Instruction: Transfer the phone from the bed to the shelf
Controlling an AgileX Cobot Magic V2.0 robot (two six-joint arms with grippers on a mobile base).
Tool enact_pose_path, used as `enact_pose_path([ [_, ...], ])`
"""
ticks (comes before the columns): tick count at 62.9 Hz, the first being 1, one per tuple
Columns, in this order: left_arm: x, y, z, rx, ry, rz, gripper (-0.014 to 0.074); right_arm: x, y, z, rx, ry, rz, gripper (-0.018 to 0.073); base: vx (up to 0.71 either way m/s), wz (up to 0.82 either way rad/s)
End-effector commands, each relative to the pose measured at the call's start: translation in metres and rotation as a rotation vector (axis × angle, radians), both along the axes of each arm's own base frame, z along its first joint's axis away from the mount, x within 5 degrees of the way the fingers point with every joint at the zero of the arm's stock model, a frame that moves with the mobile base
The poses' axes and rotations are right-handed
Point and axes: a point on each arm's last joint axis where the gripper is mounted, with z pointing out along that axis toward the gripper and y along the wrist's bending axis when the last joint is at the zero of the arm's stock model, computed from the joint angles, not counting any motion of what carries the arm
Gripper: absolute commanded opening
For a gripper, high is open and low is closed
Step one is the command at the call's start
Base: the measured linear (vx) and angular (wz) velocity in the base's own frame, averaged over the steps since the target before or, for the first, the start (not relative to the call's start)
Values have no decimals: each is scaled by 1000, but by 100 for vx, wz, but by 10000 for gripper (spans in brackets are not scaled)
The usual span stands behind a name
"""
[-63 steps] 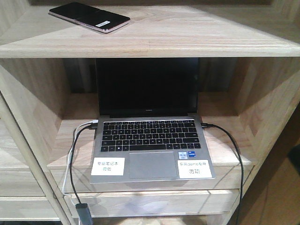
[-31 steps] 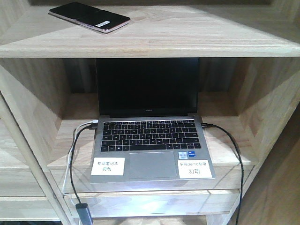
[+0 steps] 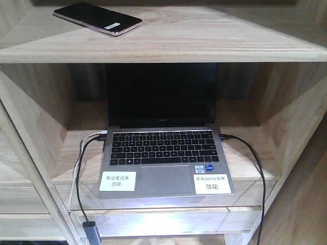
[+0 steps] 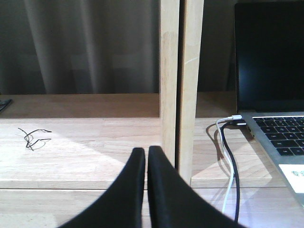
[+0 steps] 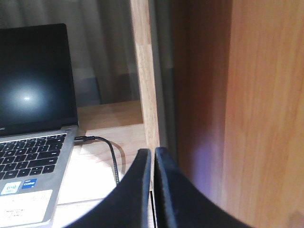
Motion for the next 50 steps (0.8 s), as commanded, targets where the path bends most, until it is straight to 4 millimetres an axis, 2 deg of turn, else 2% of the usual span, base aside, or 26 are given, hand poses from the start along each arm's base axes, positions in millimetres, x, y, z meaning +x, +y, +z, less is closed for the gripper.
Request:
enact_pose_path([
  [1, 0, 0, 4, -5, -71, 3, 1, 0, 0, 5, -28, -79, -5, -1, 0, 0],
  [50, 0, 0, 4, -5, -71, 3, 1, 0, 0, 5, -28, -79, -5, -1, 0, 0],
])
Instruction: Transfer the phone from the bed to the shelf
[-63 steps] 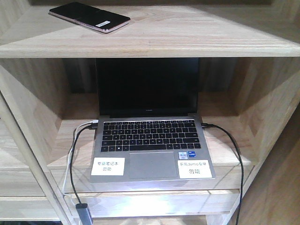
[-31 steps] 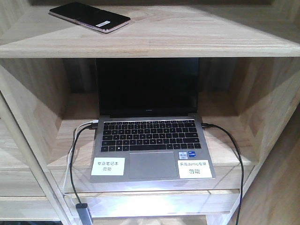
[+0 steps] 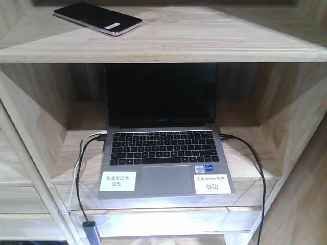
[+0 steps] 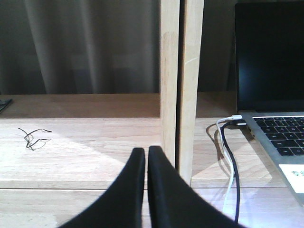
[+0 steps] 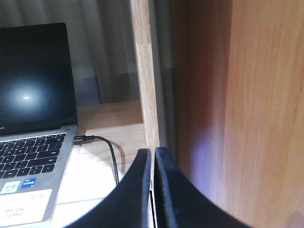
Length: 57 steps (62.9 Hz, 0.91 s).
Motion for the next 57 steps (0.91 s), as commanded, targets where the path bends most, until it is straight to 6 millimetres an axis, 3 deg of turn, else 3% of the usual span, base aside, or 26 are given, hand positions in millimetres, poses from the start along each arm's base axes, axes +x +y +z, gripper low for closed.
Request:
enact_pose_path([
  [1, 0, 0, 4, -5, -71, 3, 1, 0, 0, 5, -25, -79, -5, -1, 0, 0],
  [57, 0, 0, 4, -5, -71, 3, 1, 0, 0, 5, -25, -79, -5, -1, 0, 0],
])
